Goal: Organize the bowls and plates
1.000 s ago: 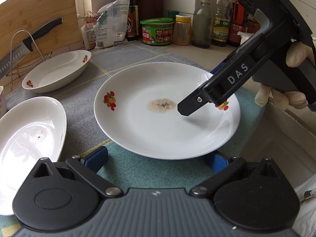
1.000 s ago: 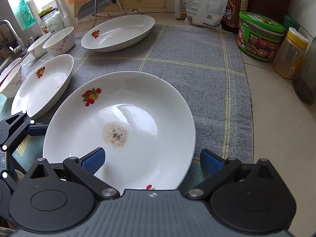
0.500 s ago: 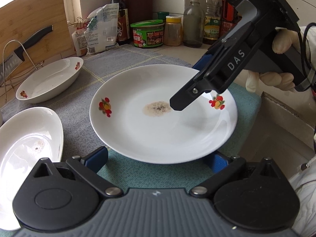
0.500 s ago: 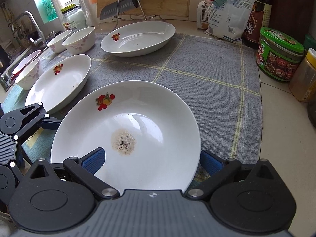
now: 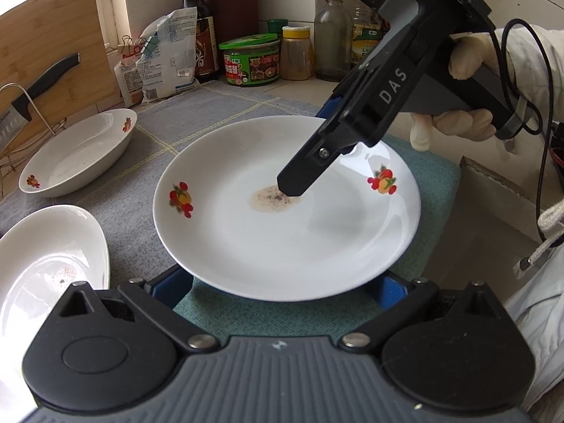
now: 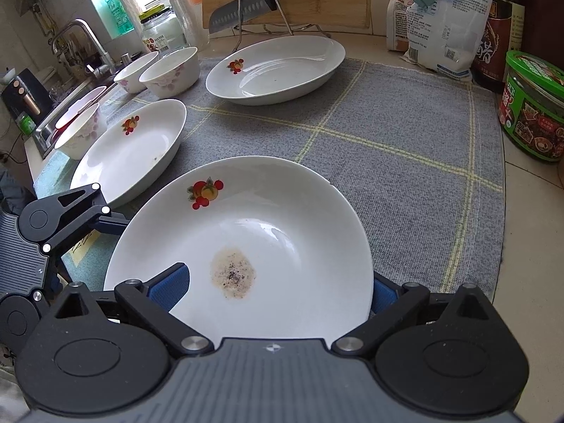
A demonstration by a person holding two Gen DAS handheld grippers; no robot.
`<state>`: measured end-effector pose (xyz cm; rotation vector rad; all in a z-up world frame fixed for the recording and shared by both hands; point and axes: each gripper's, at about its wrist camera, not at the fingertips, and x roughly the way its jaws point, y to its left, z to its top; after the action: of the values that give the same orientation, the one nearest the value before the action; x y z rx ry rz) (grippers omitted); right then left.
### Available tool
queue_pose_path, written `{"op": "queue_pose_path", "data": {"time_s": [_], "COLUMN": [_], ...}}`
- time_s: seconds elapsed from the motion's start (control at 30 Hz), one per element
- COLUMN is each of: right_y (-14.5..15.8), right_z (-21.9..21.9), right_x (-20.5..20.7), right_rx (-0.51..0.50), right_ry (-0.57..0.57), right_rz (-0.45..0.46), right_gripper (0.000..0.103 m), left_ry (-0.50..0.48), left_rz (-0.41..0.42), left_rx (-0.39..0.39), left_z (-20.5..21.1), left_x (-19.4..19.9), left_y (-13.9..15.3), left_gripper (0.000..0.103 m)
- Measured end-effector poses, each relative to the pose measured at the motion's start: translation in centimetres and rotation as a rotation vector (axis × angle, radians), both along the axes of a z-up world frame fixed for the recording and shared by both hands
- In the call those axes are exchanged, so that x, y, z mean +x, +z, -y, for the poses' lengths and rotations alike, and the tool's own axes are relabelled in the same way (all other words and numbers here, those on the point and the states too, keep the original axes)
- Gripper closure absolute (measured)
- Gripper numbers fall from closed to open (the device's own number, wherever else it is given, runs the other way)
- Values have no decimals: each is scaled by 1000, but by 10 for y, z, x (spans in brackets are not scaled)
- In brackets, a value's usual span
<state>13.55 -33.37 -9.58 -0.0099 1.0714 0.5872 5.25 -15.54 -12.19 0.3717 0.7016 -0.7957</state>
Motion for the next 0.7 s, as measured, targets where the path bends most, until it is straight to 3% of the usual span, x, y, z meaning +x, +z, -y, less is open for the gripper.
{"op": "queue_pose_path", "data": {"time_s": [0.7], "right_y": [5], "right_z": [10], "right_x": [11], "right_rx": [57], "right_ry": [3], "right_rz": [-26], "right_gripper": [1], "left_ry": [4], "left_rz": [-20], "left_rx": [17], "left_z": [10], "left_x": [4], "left_y": [6], "left_gripper": [2]}}
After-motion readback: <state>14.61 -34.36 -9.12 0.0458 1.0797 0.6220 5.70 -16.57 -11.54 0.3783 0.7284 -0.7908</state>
